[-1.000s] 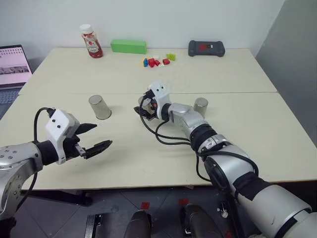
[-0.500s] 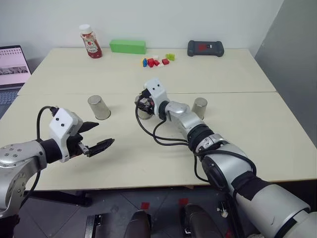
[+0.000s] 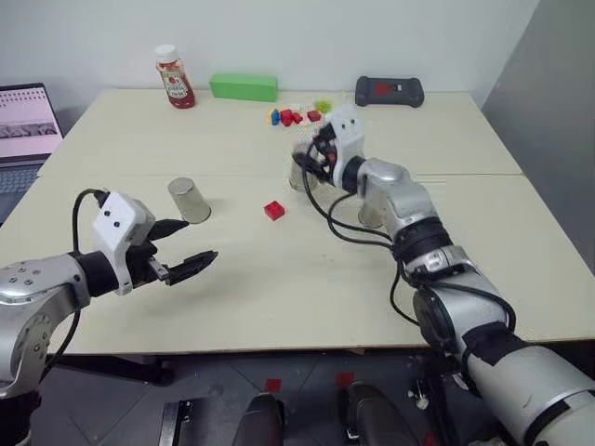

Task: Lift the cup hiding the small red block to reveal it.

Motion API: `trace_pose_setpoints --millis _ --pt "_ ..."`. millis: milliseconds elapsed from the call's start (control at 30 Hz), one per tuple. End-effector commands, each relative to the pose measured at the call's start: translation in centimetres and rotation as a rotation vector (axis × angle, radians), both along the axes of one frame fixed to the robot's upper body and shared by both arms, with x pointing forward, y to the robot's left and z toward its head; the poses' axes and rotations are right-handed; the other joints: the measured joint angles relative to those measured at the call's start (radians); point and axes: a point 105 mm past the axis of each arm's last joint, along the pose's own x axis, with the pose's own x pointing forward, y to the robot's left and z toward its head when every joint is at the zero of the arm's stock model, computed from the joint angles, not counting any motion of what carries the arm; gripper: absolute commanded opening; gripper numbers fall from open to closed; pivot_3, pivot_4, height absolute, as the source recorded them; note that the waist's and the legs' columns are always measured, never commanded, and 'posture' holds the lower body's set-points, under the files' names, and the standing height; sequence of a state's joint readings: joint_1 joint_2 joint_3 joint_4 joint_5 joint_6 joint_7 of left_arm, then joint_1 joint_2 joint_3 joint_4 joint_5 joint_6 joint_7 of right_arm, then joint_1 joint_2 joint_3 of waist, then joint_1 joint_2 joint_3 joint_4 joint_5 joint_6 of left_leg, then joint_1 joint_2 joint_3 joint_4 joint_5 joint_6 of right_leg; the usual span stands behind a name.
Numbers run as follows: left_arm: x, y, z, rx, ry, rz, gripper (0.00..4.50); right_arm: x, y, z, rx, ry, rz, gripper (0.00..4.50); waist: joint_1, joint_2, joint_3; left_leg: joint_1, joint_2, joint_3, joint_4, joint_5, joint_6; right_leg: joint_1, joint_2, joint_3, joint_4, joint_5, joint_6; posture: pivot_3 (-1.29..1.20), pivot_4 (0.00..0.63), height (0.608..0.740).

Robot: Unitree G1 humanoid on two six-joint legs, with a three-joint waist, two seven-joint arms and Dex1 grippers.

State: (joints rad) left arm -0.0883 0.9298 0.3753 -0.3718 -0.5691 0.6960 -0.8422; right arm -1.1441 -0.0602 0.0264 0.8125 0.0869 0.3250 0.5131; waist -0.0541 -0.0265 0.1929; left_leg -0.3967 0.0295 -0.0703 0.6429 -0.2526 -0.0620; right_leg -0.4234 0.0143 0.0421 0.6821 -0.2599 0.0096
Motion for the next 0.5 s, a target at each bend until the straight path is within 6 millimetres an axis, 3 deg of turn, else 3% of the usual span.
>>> trace_pose_setpoints --millis 33,233,400,500 --pt "0.3 -0.6 0.5 0.007 -0.016 -0.035 4.50 -0.1 -0.9 -1.0 -0.075 0.015 -0.027 2.37 -0.002 0.000 0.000 0.000 0.000 0.000 0.000 0.000 0.000 0.000 0.000 0.000 0.000 0.000 0.000 0.00 0.150 0.740" --pt "0.8 -0.6 0.6 0.012 -0.021 -0.043 4.50 0.0 -1.1 -2.8 -0.138 0.056 -0.051 2.37 -0.006 0.000 0.000 0.002 0.000 0.001 0.000 0.000 0.000 0.001 0.001 0.001 0.001 0.000 0.000 0.00 0.150 0.740" --pt "1.0 -0.7 0.5 0.012 -0.024 -0.047 4.50 -0.1 -0.7 -2.1 -0.086 0.066 -0.036 3.84 -0.005 0.000 0.000 0.002 0.000 0.001 0.001 0.000 0.000 0.002 0.001 0.001 0.001 0.000 0.000 0.00 0.150 0.740" --pt "1.1 -0.7 0.4 0.008 -0.026 -0.044 4.50 0.0 -0.7 0.5 0.012 0.031 -0.034 4.46 -0.004 0.000 0.000 0.002 0.000 0.001 0.001 0.000 0.000 0.001 0.001 0.001 0.001 0.000 0.000 0.00 0.150 0.740"
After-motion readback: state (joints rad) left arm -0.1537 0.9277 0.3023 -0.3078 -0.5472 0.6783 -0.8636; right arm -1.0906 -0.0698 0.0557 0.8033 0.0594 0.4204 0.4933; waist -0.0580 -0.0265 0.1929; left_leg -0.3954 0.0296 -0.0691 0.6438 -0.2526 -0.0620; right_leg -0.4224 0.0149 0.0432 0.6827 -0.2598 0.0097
